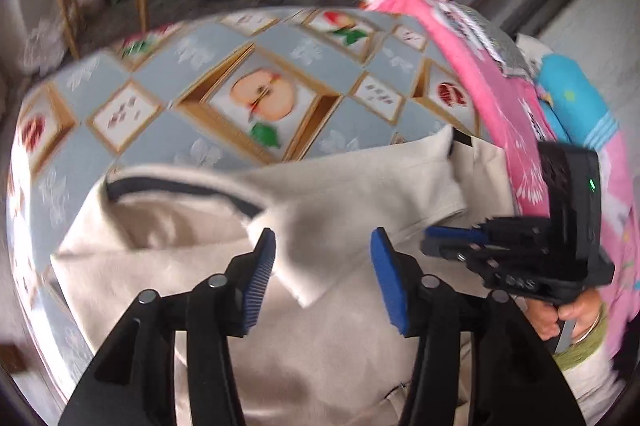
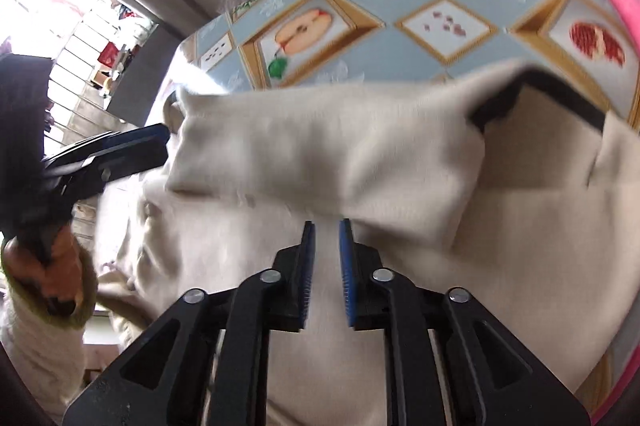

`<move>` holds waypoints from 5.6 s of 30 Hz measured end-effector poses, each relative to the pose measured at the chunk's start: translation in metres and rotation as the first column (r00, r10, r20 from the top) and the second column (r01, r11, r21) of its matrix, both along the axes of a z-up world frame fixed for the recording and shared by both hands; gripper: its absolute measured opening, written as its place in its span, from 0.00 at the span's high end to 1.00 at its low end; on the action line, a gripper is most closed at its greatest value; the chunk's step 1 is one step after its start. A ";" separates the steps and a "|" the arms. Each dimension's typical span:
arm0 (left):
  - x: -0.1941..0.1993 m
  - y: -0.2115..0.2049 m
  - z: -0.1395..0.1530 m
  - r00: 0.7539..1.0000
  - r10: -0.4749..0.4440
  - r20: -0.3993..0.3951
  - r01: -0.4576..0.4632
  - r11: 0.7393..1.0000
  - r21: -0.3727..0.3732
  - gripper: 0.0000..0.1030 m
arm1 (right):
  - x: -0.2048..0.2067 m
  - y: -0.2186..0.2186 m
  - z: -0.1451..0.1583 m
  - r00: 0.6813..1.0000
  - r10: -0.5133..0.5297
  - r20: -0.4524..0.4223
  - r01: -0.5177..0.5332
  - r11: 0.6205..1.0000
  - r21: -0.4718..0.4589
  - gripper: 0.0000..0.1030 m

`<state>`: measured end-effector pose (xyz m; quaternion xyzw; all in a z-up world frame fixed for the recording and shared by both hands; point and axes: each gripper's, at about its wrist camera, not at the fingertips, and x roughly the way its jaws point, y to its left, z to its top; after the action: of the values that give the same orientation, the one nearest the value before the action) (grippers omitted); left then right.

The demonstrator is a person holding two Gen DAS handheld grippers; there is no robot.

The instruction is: Fold large clothes

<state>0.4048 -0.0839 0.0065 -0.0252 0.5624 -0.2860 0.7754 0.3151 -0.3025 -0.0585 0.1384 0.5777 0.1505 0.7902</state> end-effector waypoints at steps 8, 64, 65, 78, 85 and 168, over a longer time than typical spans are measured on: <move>0.017 0.020 -0.019 0.980 0.087 -0.180 -0.109 0.987 -0.117 0.48 | -0.022 -0.058 0.036 0.985 -0.159 0.062 0.142 0.965 0.219 0.48; 0.041 -0.032 -0.031 0.980 -0.155 0.121 0.134 0.978 0.163 0.84 | 0.022 -0.095 0.019 0.978 -0.199 -0.062 0.205 0.973 0.109 0.73; 0.041 -0.031 -0.031 0.981 -0.153 0.119 0.134 0.979 0.151 0.84 | 0.019 -0.094 0.029 0.978 -0.209 -0.025 0.210 0.974 0.079 0.68; 0.057 -0.009 -0.033 0.996 -0.042 0.079 0.042 0.999 -0.003 0.82 | 0.017 -0.018 0.067 0.992 0.055 0.113 -0.051 0.998 -0.037 0.81; 0.054 -0.001 -0.027 0.997 -0.039 0.071 0.044 0.996 -0.074 0.82 | 0.029 -0.015 0.017 1.000 0.015 0.017 -0.015 1.000 -0.002 0.92; 0.021 -0.035 -0.046 0.957 -0.221 0.188 0.202 0.972 0.117 0.84 | 0.033 0.014 0.017 0.978 0.179 0.106 -0.160 0.973 -0.169 0.99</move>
<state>0.4255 -0.1188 -0.0392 0.1015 0.4945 -0.3409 0.7931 0.3478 -0.2882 -0.0418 0.0156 0.5490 0.1786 0.8164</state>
